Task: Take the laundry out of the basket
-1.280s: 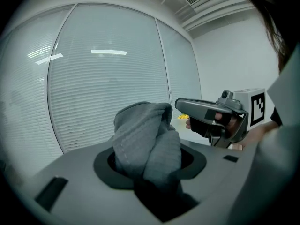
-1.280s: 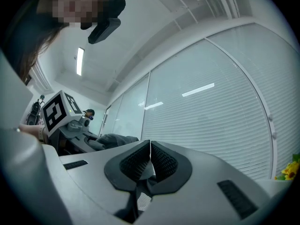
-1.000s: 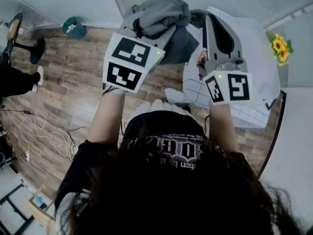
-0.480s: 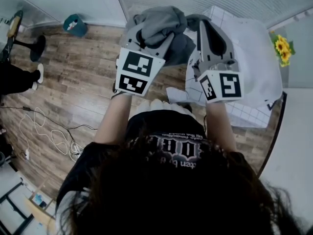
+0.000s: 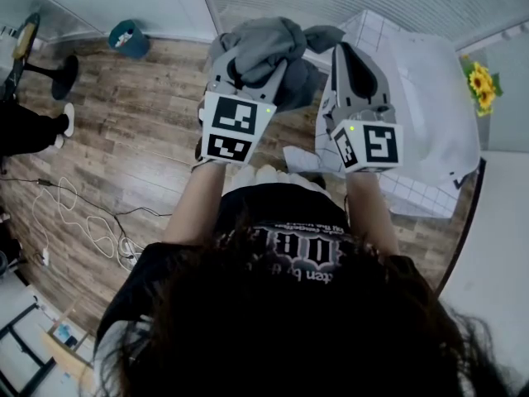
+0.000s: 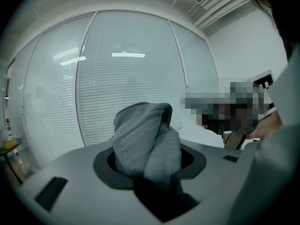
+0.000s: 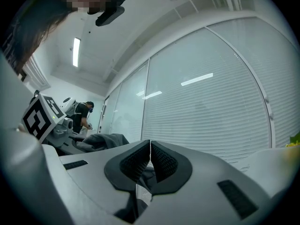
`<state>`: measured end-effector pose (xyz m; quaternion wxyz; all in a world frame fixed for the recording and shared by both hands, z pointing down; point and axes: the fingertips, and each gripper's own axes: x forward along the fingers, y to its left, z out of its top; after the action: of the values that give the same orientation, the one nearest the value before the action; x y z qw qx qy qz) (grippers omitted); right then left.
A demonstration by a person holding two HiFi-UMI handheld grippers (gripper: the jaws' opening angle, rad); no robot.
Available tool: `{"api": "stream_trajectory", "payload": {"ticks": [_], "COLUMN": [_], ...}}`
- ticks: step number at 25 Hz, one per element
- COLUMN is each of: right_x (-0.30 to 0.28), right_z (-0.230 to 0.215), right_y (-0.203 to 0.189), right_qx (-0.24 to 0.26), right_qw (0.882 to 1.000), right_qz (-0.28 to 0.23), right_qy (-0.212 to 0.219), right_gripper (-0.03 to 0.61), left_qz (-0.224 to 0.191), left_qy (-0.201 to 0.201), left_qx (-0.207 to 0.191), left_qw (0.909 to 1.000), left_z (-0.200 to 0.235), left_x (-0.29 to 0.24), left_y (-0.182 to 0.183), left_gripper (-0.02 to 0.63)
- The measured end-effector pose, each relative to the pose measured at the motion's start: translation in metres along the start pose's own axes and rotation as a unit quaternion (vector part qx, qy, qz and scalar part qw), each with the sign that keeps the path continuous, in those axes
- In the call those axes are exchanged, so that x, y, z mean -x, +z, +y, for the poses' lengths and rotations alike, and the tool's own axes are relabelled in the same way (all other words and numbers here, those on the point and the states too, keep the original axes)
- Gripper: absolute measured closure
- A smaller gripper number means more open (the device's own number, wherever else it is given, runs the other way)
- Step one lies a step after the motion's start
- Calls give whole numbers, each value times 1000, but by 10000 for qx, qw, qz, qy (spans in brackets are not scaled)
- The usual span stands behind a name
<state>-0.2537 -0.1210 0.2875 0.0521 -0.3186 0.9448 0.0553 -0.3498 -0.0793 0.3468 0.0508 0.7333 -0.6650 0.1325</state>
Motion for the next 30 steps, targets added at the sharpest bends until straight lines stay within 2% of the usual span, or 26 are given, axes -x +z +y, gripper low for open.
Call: {"api": "stream_trajectory", "payload": {"ticks": [13, 30], "right_x": [-7, -8], "right_z": [0, -7], "right_y": [-12, -9], "right_qx": [11, 9], "right_qw": [9999, 9999], "right_qz": [101, 113], "right_qy": [16, -89], "right_gripper": [551, 552], "left_qz": [-2, 50], "left_qy": [174, 124], "left_qx": [50, 6], "left_qw": [9998, 9999], "left_z": [9, 5], "left_x": [2, -4], "left_y": [-8, -10], "left_gripper": [416, 416]}}
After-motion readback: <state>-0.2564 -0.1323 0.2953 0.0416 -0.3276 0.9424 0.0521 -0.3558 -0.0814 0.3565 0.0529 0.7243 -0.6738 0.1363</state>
